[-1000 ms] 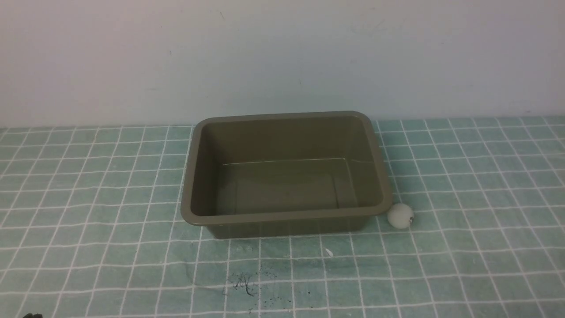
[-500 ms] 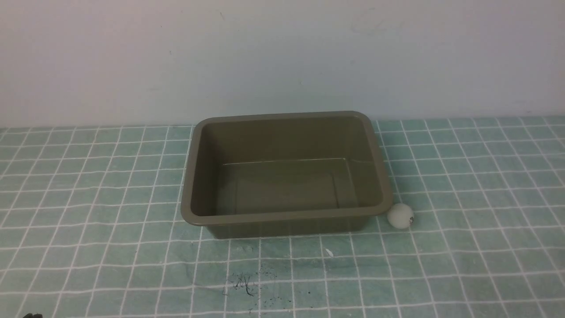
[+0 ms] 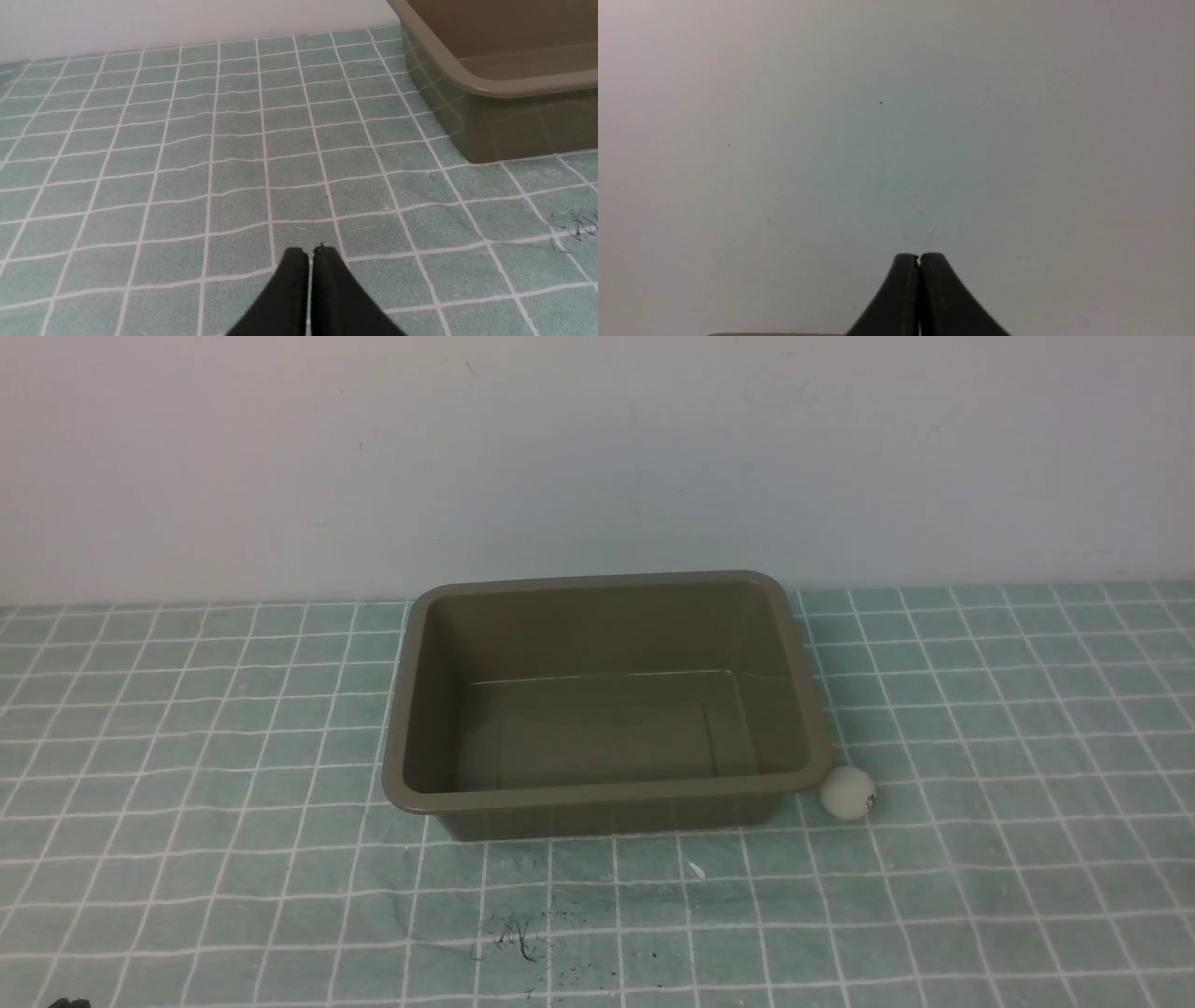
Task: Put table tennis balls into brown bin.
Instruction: 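Reach for and grasp a ping pong ball on the table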
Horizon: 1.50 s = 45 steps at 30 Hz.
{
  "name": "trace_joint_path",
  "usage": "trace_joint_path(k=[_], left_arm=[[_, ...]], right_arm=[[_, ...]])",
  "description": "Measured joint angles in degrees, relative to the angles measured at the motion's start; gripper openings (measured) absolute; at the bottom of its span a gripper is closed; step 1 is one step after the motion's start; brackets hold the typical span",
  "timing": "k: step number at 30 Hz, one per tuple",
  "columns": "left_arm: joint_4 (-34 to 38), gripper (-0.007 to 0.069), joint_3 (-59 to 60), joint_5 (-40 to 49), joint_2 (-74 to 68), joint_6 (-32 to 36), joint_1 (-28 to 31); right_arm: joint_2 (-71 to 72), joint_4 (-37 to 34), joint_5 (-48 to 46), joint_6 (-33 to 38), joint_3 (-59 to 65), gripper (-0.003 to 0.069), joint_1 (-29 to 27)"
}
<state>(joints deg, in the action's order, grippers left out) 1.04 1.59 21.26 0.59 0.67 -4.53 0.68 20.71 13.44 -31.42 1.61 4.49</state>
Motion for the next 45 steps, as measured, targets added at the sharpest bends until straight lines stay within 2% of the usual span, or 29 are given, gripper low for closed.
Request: trace_joint_path(k=[4, 6, 9, 10, 12, 13, 15, 16, 17, 21, 22, 23, 24, 27, 31, 36, 41, 43, 44, 45], left_arm=[[0.0, -0.0005, 0.0, 0.0, 0.0, 0.0, 0.0], [0.05, -0.0005, 0.0, 0.0, 0.0, 0.0, 0.0], [0.05, -0.0005, 0.0, 0.0, 0.0, 0.0, 0.0], [0.05, -0.0005, 0.0, 0.0, 0.0, 0.0, 0.0], [0.05, -0.0005, 0.0, 0.0, 0.0, 0.0, 0.0], [0.05, -0.0005, 0.0, 0.0, 0.0, 0.0, 0.0], [0.05, -0.0005, 0.0, 0.0, 0.0, 0.0, 0.0], [0.1, -0.0005, 0.0, 0.0, 0.0, 0.0, 0.0], [0.1, -0.0005, 0.0, 0.0, 0.0, 0.0, 0.0], [0.1, -0.0005, 0.0, 0.0, 0.0, 0.0, 0.0], [0.1, -0.0005, 0.0, 0.0, 0.0, 0.0, 0.0], [0.1, -0.0005, 0.0, 0.0, 0.0, 0.0, 0.0], [0.1, -0.0005, 0.0, 0.0, 0.0, 0.0, 0.0], [0.1, -0.0005, 0.0, 0.0, 0.0, 0.0, 0.0], [0.1, -0.0005, 0.0, 0.0, 0.0, 0.0, 0.0], [0.1, -0.0005, 0.0, 0.0, 0.0, 0.0, 0.0], [0.1, -0.0005, 0.0, 0.0, 0.0, 0.0, 0.0], [0.1, -0.0005, 0.0, 0.0, 0.0, 0.0, 0.0], [0.1, -0.0005, 0.0, 0.0, 0.0, 0.0, 0.0], [0.1, -0.0005, 0.0, 0.0, 0.0, 0.0, 0.0]], right_arm=[[-0.83, -4.5, -2.54, -3.94, -3.15, -0.0015, 0.0], [-4.5, -6.67, -8.5, -7.22, -9.78, -0.0015, 0.0], [-10.01, -7.09, -16.94, -8.36, -16.86, -0.0015, 0.0], [-17.03, -5.65, -26.12, -7.8, -22.94, -0.0013, 0.0], [-23.29, -4.27, -35.24, -4.87, -28.52, -0.0013, 0.0], [-28.95, -3.79, -43.68, -1.98, -32.02, -0.0013, 0.0], [-33.07, -3.8, -48.44, 0.63, -34.84, -0.0012, 0.0], [-38.92, -5.39, -57.63, 4.79, -39.21, -0.0012, 0.0], [-43.07, -7.39, -62.82, 7.53, -41.8, -0.0012, 0.0], [-57.24, -19.64, -73.53, 20.18, -49.58, -0.0012, 0.0], [-62.29, -24.92, -73.94, 25.12, -52.09, -0.0012, 0.0], [-62.29, -24.92, -73.94, 25.12, -52.09, -0.0012, 0.0], [-66.86, -29.69, -73.67, 29.38, -54.4, -0.0012, 0.0], [-75.55, -37.07, -71.82, 36.52, -58.68, -0.001, 0.0], [-82.11, -41.1, -69.4, 41.04, -61.67, -0.0009, 0.0], [-87.72, -43.63, -63.75, 42.2, -62.46, 0.002, 0.0], [-93.87, -45.01, -58.49, 42.36, -63.34, 0.0146, 0.0], [-97.06, -45.69, -57.78, 42.43, -64.88, 0.0237, 0.11], [-99.36, -46.13, -57.41, 42.43, -66.04, 0.0309, 0.26], [-100.75, -46.24, -57.19, 42.43, -66.76, 0.0344, 0.56]])
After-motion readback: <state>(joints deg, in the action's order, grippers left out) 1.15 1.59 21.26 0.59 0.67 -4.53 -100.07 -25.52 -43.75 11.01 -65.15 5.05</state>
